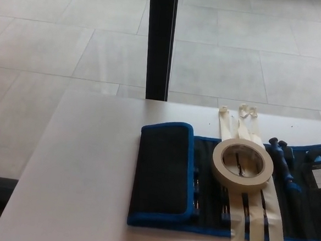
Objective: The robot uses its right hand to open a black folded toolkit cover kept in the middle of the desk
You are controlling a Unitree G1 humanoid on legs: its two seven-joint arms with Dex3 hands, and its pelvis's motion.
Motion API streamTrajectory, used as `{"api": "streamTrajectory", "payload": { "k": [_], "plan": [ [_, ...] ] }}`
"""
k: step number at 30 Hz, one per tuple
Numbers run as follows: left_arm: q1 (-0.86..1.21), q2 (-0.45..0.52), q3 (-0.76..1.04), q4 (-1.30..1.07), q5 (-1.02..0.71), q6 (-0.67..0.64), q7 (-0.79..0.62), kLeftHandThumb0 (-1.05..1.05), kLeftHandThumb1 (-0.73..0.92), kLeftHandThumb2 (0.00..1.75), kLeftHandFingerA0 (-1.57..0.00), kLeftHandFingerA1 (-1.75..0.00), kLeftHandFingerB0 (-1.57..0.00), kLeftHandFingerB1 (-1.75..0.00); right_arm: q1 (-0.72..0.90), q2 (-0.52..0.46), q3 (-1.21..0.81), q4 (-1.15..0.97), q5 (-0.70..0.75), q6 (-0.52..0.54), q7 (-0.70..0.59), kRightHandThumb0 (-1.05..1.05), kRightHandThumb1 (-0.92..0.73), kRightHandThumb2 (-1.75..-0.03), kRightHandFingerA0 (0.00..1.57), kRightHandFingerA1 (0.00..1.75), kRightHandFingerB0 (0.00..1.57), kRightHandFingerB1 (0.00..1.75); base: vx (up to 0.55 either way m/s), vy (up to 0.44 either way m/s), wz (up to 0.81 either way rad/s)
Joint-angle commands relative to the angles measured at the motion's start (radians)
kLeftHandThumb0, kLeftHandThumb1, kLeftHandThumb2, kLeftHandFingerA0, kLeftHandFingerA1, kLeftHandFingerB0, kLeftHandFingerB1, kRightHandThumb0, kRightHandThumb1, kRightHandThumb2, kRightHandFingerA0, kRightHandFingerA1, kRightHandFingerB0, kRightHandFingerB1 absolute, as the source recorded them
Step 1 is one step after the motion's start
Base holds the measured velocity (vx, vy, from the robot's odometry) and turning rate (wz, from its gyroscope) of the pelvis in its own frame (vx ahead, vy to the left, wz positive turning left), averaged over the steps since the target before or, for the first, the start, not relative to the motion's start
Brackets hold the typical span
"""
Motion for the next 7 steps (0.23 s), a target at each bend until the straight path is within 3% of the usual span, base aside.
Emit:
{"api": "streamTrajectory", "payload": {
  "k": [1, 3, 7],
  "plan": [
    [0.005, 0.005, 0.006, -0.003, -0.005, 0.004, 0.001, -0.82, 0.75, 0.63, -0.39, -0.58, -0.31, -0.40, 0.003, -0.006, -0.008, -0.016, 0.013, -0.003, -0.004, -0.75, -0.67, -0.61, 0.11, 0.61, 0.15, 0.42, 0.00, 0.000, 0.00],
    [0.006, 0.003, 0.005, 0.005, -0.001, -0.012, -0.003, -0.82, 0.76, 0.63, -0.37, -0.57, -0.28, -0.39, -0.001, -0.010, 0.002, -0.001, 0.000, -0.001, -0.011, -0.75, -0.68, -0.61, 0.09, 0.57, 0.15, 0.41, 0.00, 0.000, 0.00],
    [0.008, 0.006, 0.008, 0.016, -0.003, -0.004, -0.003, -0.81, 0.76, 0.64, -0.36, -0.55, -0.29, -0.38, 0.005, -0.007, -0.001, -0.007, 0.006, -0.009, 0.002, -0.76, -0.67, -0.61, 0.12, 0.65, 0.15, 0.43, 0.00, 0.000, 0.00]
  ]
}}
